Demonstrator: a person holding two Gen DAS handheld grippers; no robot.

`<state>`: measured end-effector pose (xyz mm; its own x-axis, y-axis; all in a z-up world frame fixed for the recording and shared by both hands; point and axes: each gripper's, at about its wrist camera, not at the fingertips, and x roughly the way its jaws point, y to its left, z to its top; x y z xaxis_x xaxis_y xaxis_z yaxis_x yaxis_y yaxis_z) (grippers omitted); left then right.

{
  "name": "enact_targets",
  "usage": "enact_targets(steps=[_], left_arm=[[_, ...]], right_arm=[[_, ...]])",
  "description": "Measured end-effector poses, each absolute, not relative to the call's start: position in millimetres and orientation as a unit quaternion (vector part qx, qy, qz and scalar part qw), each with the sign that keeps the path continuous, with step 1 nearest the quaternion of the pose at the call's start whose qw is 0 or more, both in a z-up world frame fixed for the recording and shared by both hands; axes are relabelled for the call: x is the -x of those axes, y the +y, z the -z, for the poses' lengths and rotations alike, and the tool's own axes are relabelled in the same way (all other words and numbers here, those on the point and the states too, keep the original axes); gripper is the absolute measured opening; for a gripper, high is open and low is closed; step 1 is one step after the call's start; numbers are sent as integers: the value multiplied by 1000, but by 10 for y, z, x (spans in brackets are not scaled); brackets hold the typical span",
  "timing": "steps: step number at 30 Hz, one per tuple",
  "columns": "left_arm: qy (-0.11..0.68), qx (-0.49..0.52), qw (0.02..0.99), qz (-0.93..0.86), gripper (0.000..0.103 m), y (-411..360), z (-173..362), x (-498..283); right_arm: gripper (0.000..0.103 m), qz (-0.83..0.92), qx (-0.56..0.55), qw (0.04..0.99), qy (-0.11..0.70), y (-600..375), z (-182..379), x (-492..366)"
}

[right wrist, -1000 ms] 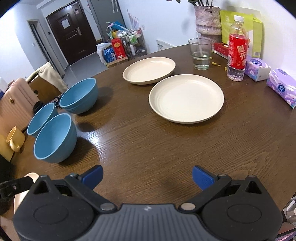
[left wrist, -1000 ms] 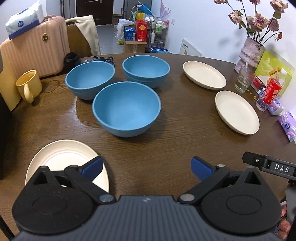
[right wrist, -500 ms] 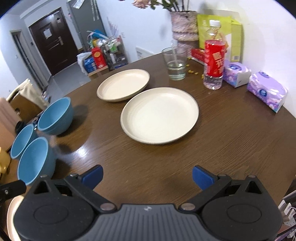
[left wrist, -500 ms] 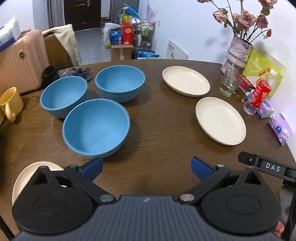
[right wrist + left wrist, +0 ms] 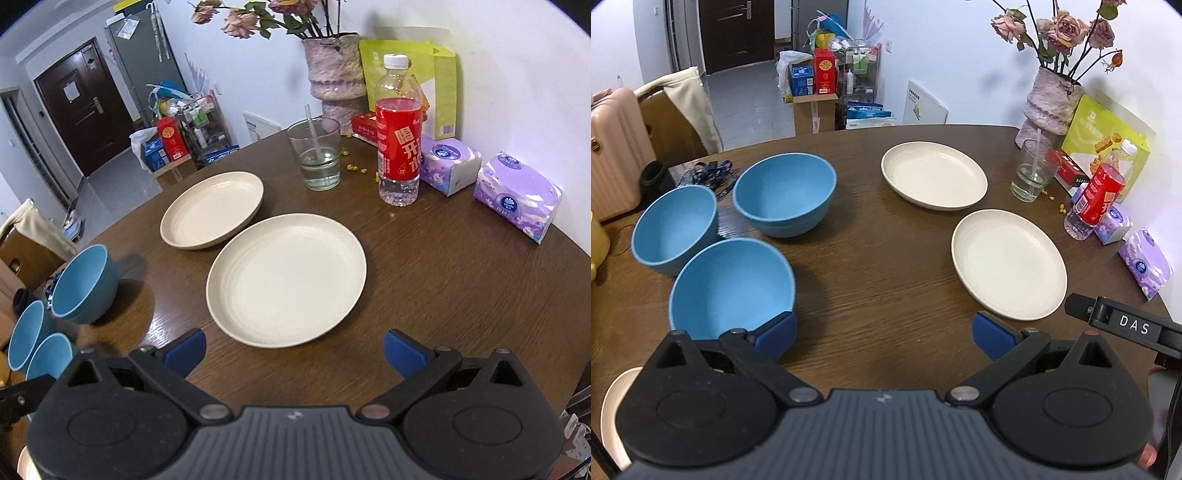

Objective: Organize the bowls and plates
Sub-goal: 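Move both tools back toward the cream plates beside the water glass, then close the left gripper on the next cream plate rim while the right gripper grips it too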

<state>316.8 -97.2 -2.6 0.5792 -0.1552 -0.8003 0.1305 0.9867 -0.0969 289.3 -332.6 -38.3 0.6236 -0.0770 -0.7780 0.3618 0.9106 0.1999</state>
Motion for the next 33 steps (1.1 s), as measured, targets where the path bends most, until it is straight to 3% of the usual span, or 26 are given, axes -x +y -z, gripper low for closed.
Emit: enact_targets(steps=[18,33], left_arm=[[472,17,877,91,103,-1621,199,-3779],[516,3,855,54,103,-2155,736,-4437]], right_arm=[[103,179,-198,869,416,-4086,542,-3212],[97,162,-204,853,452,-4436,917,-3747]])
